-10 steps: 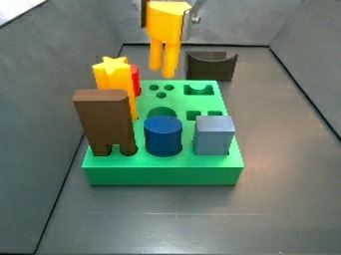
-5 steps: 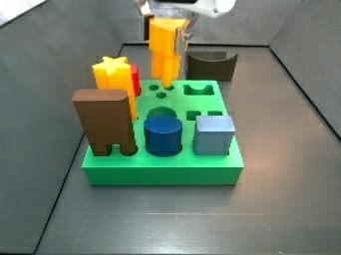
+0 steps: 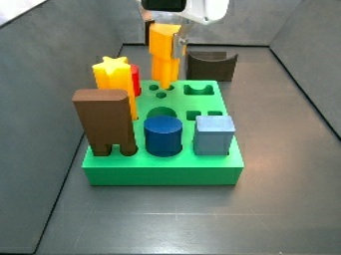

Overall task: Pick up the 3 prong object. Move up. Place the 3 prong object on the fixture. Regrasp the 3 prong object. Move to above the board. Insert the 3 prong object.
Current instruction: Insert the 3 prong object.

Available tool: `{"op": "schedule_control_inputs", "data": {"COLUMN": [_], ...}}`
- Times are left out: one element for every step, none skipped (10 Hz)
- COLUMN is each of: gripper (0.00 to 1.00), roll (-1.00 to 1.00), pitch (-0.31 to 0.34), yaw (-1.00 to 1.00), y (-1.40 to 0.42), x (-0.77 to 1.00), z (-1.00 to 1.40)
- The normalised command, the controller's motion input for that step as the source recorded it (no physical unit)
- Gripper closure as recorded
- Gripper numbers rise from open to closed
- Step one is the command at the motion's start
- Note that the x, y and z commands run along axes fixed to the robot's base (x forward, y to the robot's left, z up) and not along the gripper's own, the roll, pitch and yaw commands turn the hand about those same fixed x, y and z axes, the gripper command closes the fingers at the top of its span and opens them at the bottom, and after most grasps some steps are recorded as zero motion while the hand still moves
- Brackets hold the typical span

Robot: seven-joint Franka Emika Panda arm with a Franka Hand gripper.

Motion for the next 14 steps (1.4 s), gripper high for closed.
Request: {"op": "schedule_control_inputs", "data": {"gripper": [1.00, 1.00, 1.00, 1.00, 1.00, 1.00, 1.00, 1.00, 1.00, 1.00, 1.00, 1.00, 1.00, 1.00], "roll": [0.04, 0.00, 0.01, 0.05, 0.04, 0.02, 0.00, 0.00, 0.00, 0.00, 0.02, 0.11, 0.21, 0.36], "pitch": [-0.073, -0.064, -0.064, -0.044, -0.040, -0.033, -0.020, -0.016, -0.011, 0.000, -0.034, -0.124, -0.154, -0.033], "yaw": [0.02, 0.02, 0.03, 0.04, 0.03, 0.01, 0.00, 0.00, 0.00, 0.00, 0.00, 0.00, 0.00, 0.00], "y": [0.00, 0.00, 0.00, 0.00, 0.00, 0.00, 0.00, 0.00, 0.00, -0.03, -0.05, -0.11, -0.20, -0.29], "x": [-0.06, 0.00, 0.00, 0.00, 0.00, 0.00, 0.04, 0.08, 0.09, 0.19, 0.08, 0.00, 0.00, 0.00], "z": [-0.23, -0.23, -0.27, -0.35, -0.34, -0.31, -0.30, -0.33, -0.31, -0.27, -0.36, -0.55, -0.52, -0.38]}}
